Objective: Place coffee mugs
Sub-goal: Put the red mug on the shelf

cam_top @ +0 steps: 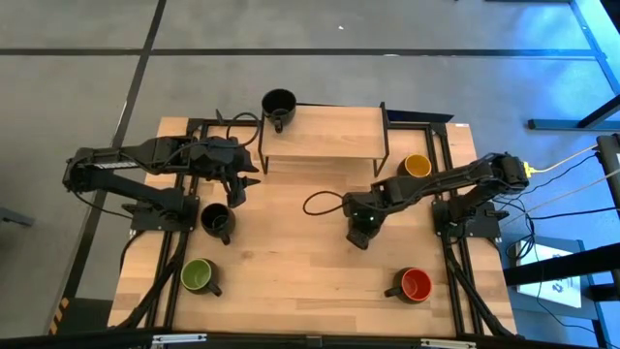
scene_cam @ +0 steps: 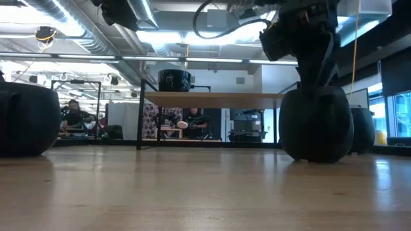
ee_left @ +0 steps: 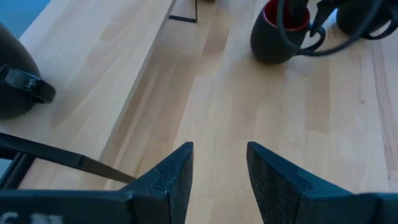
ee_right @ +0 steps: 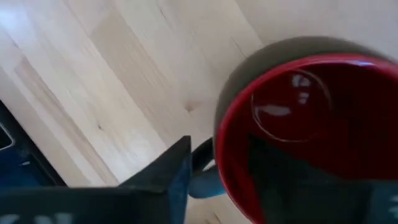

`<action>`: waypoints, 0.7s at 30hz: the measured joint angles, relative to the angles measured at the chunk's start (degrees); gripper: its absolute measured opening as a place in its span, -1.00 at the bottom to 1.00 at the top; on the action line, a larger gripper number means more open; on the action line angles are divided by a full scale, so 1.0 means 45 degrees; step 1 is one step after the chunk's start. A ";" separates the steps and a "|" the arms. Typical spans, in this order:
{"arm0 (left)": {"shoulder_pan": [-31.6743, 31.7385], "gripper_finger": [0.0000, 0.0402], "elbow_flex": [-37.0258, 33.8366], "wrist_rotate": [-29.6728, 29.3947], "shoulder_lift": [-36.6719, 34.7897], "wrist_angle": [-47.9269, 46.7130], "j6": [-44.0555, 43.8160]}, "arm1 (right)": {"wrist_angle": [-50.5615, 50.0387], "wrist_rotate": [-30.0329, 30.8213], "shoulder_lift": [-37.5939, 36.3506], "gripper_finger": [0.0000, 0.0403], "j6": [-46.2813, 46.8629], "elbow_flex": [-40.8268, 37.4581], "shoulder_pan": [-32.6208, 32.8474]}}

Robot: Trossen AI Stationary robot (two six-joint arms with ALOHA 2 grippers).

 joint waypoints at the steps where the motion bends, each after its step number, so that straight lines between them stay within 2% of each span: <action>1: 0.0001 -0.28 0.0000 0.0000 -0.0001 0.0000 0.0000 | -0.0113 -0.0018 -0.0020 -0.22 -0.0193 0.0182 0.0000; 5: -0.0001 -0.28 0.0000 0.0000 0.0000 0.0002 0.0000 | -0.1253 0.0548 -0.0177 -0.13 -0.0951 0.1217 0.0024; 9: 0.0001 -0.28 0.0000 0.0000 0.0004 0.0001 0.0000 | -0.2059 0.1499 -0.0748 -0.12 -0.1571 0.1924 0.0024; 18: -0.0003 -0.28 0.0000 -0.0001 -0.0005 -0.0136 -0.0033 | -0.4330 0.4384 -0.2664 -0.14 -0.1761 0.1915 0.0010; 21: -0.0001 -0.28 0.0000 0.0000 -0.0005 -0.0136 -0.0138 | -0.4671 0.4736 -0.2784 -0.14 -0.1519 0.1494 0.0005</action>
